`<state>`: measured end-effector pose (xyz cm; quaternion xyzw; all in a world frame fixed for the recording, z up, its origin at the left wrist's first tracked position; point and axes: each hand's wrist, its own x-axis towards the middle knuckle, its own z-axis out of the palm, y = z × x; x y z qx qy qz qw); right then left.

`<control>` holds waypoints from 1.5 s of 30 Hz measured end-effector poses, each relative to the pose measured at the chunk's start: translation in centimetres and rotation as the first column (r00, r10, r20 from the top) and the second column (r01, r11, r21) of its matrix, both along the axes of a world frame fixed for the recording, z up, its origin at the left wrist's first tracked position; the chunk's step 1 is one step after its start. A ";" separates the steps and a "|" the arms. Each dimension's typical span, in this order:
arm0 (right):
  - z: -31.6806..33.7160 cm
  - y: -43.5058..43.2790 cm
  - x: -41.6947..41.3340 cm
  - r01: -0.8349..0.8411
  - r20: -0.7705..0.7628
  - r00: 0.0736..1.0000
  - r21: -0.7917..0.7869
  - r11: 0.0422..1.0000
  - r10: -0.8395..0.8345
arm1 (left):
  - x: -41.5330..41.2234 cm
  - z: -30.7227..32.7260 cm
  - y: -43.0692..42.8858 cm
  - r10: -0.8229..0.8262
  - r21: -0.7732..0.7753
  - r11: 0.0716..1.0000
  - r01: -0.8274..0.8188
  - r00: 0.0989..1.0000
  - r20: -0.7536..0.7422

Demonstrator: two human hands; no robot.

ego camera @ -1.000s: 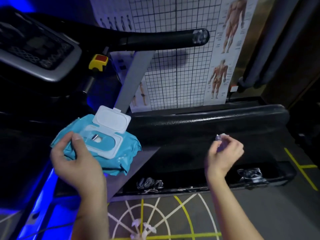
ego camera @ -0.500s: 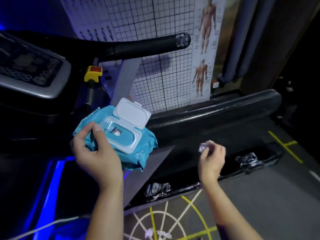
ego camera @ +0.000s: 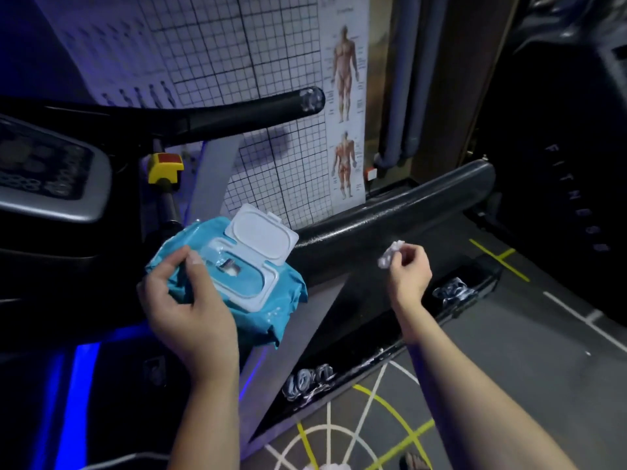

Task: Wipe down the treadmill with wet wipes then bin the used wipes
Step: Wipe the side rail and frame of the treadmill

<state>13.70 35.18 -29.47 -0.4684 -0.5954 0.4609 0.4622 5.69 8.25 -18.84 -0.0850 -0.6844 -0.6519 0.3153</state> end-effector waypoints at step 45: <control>0.7 32.9 9.6 -0.213 0.012 0.977 -0.096 0.972 0.215 | 10.0 2.7 37.7 0.070 -0.236 0.969 -0.069 0.998 -0.005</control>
